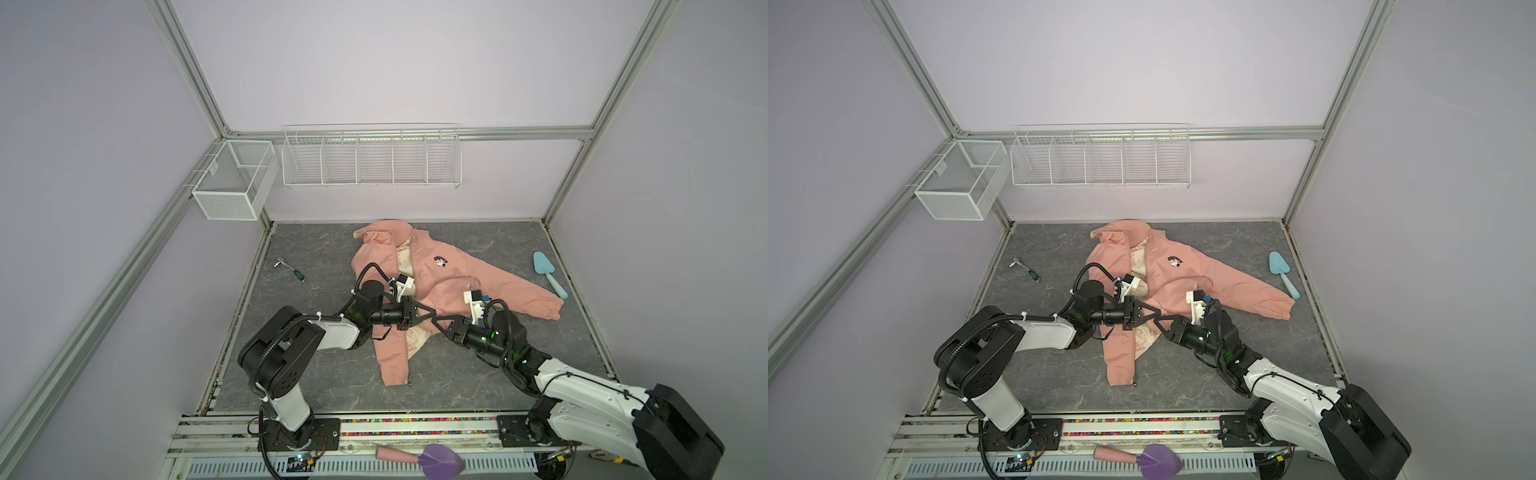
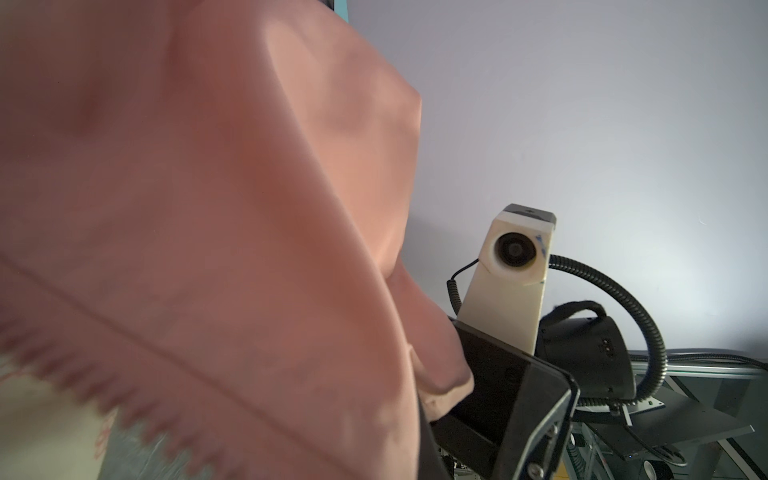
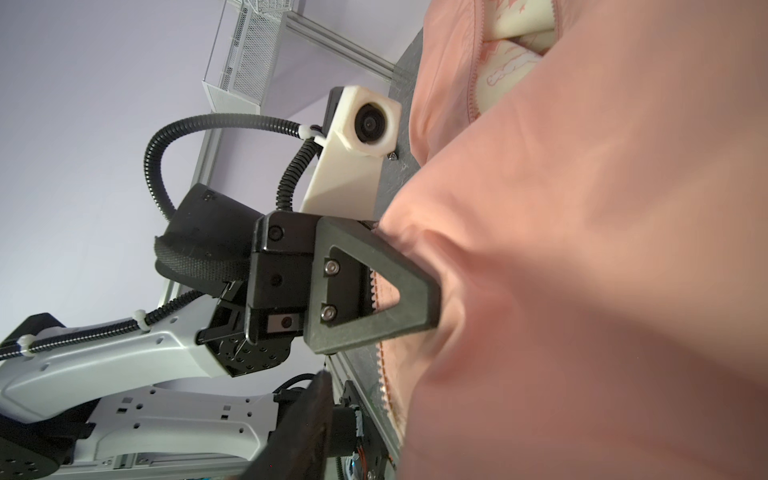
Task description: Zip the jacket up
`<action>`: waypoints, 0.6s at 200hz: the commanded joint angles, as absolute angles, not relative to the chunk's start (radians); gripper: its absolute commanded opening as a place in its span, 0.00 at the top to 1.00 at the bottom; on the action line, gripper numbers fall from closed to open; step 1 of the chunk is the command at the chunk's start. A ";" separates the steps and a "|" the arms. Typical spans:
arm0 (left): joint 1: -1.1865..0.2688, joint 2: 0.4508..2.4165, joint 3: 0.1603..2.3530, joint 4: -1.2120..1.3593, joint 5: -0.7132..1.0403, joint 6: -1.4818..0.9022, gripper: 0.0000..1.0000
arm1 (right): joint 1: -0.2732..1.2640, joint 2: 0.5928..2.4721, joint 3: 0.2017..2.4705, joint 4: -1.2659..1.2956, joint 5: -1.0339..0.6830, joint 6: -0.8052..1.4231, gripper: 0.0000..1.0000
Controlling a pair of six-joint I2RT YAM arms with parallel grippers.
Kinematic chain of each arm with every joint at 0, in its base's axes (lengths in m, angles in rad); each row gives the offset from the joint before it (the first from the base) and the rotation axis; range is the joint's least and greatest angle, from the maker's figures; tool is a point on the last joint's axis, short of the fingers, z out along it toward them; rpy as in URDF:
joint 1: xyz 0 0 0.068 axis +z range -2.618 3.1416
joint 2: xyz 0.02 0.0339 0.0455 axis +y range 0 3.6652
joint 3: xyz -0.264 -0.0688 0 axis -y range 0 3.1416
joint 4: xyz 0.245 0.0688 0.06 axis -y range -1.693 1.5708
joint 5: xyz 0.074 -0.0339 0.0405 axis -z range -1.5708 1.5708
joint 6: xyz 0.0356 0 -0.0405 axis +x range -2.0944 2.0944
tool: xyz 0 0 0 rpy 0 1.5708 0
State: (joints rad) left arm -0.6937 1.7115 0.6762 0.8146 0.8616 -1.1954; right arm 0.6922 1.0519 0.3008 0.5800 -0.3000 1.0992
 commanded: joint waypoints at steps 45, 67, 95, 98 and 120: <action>-0.690 1.700 0.671 0.816 0.873 -1.184 1.00 | 0.699 1.085 0.326 0.528 -0.398 1.047 0.64; -0.690 1.695 0.667 0.813 0.872 -1.181 1.00 | 0.699 1.108 0.336 0.542 -0.414 1.041 0.68; -0.690 1.695 0.663 0.813 0.873 -1.180 1.00 | 0.699 1.133 0.341 0.572 -0.428 1.046 0.73; -0.690 1.696 0.662 0.814 0.873 -1.180 1.00 | 0.698 1.134 0.341 0.576 -0.429 1.047 0.73; -0.690 1.695 0.660 0.817 0.874 -1.180 1.00 | 0.698 1.144 0.341 0.598 -0.434 1.054 0.76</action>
State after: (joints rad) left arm -0.6937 1.7115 0.6739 0.8093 0.8619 -1.1923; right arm 0.6922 1.1328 0.3202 0.5434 -0.4103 1.0496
